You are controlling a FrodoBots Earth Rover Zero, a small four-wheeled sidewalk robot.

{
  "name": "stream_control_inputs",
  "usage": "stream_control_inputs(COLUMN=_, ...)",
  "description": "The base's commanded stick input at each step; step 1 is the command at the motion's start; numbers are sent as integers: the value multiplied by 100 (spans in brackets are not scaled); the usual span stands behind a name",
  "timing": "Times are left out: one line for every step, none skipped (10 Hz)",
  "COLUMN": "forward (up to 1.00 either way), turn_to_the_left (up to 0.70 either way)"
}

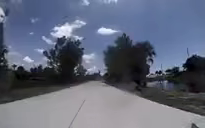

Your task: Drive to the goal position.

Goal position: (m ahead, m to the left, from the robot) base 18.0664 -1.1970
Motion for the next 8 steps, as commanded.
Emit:
stream_control_inputs(forward=85, turn_to_the_left=-34)
stream_control_inputs(forward=85, turn_to_the_left=-8)
stream_control_inputs(forward=85, turn_to_the_left=0)
stream_control_inputs(forward=85, turn_to_the_left=0)
stream_control_inputs(forward=85, turn_to_the_left=0)
stream_control_inputs(forward=85, turn_to_the_left=0)
stream_control_inputs(forward=85, turn_to_the_left=0)
stream_control_inputs(forward=85, turn_to_the_left=0)
